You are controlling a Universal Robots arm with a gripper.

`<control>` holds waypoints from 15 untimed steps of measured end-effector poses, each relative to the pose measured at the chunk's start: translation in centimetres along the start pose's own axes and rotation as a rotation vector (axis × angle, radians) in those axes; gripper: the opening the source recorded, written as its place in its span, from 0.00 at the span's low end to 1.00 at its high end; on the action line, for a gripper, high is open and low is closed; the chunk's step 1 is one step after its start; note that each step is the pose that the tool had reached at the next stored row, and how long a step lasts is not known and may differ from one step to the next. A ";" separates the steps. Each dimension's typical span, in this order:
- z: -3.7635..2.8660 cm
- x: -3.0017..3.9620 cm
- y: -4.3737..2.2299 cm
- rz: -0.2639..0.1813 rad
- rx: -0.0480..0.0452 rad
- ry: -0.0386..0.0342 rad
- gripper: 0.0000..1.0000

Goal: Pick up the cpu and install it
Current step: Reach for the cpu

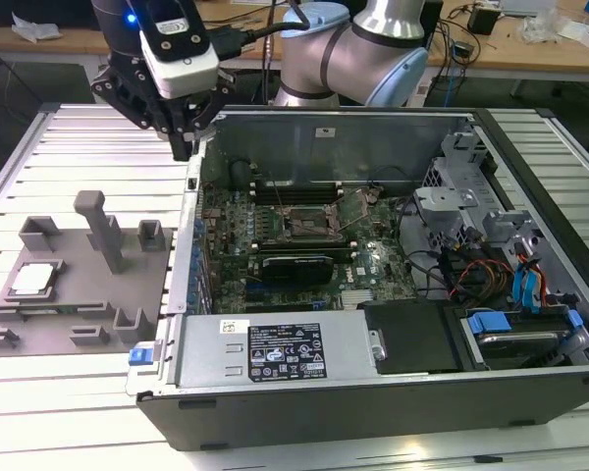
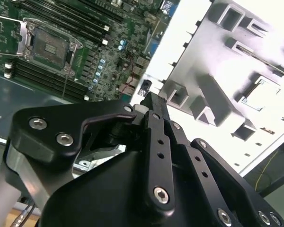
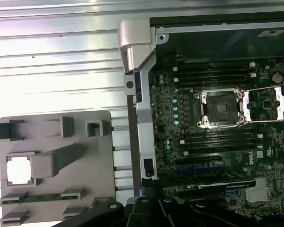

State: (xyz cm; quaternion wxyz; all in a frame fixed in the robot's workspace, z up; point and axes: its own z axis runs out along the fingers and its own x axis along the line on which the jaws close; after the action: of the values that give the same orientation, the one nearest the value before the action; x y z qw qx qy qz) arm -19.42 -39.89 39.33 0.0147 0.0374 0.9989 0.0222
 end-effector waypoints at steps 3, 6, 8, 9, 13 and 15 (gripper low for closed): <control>-0.01 0.52 -0.04 0.000 0.0000 -0.0001 0.11; -0.03 1.18 -0.09 0.000 0.0000 -0.0003 0.11; -0.04 1.53 -0.11 0.000 -0.0001 -0.0005 0.11; -0.05 1.76 -0.13 0.000 0.0000 -0.0005 0.11; -0.08 2.50 -0.18 0.000 0.0000 -0.0006 0.11; -0.09 2.86 -0.21 0.000 0.0000 -0.0007 0.11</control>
State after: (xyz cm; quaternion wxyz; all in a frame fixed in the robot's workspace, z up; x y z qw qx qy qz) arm -22.29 -39.89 39.33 0.0150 0.0373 0.9989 0.0222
